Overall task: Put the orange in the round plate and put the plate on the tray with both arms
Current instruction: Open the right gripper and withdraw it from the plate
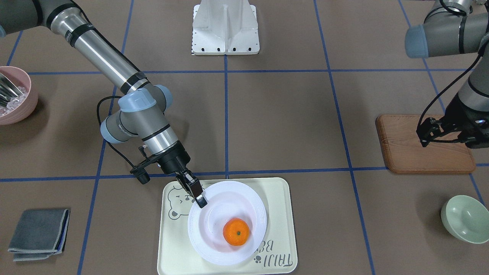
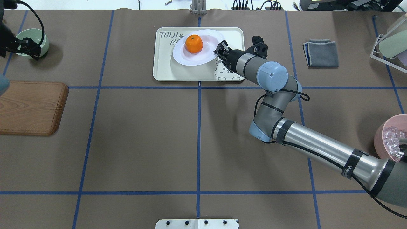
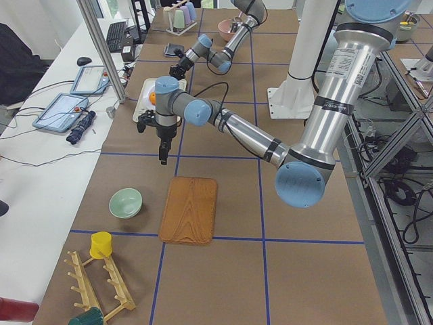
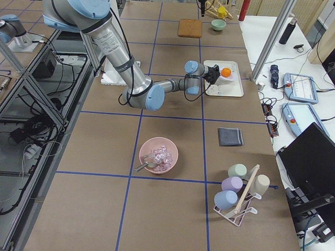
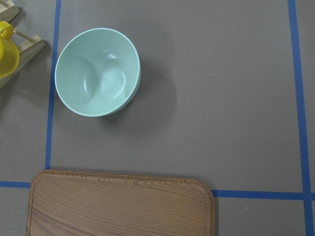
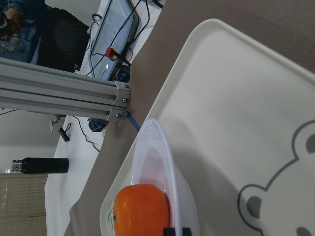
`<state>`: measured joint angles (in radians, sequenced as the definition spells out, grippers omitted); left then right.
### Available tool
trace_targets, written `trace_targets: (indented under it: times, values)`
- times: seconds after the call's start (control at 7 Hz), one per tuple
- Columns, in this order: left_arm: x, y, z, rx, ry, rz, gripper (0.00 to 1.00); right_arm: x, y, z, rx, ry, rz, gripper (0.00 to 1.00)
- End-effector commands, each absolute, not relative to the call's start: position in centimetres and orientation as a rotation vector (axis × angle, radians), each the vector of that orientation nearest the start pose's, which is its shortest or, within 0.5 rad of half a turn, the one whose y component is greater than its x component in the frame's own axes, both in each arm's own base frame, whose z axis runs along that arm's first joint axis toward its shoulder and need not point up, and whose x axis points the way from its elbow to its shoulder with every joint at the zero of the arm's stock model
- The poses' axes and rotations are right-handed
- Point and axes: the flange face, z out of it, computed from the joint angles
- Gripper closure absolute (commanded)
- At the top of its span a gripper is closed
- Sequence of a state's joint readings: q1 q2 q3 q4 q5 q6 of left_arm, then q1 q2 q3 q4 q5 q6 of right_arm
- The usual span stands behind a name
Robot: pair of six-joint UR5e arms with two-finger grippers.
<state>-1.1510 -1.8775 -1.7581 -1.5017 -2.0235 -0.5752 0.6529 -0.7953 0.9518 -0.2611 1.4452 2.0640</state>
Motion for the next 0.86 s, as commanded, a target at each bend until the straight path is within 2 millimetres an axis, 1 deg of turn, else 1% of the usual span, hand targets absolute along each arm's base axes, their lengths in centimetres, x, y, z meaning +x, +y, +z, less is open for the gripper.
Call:
trace_targets:
  times: [0.0,0.14,0.29,0.43,0.57,0.71]
  values:
    - [16.3,-58.6,42.2,0.155,0.591,-0.055,0.02,-52.6,-60.7,33.6,0.271,-1.443,0.979,0.0]
    - [15.7,-58.8,42.2,0.155,0.589,-0.065,0.02,-49.3,-60.7,36.8,0.3,-1.303,0.815,0.0]
    - [15.6,-58.8,42.2,0.151,0.588,-0.067,0.02,-45.1,-60.7,38.6,0.29,-1.158,0.693,0.0]
    - [15.3,-58.8,42.1,0.143,0.601,-0.07,0.02,-39.2,-62.2,39.7,0.256,-1.031,0.572,0.0]
    - [14.5,-58.9,42.0,0.141,0.615,-0.081,0.02,-32.1,-63.0,40.9,0.257,-0.918,0.381,0.0]
    - [14.1,-58.8,41.9,0.145,0.621,-0.084,0.02,-26.1,-61.4,43.2,0.282,-0.831,0.272,0.0]
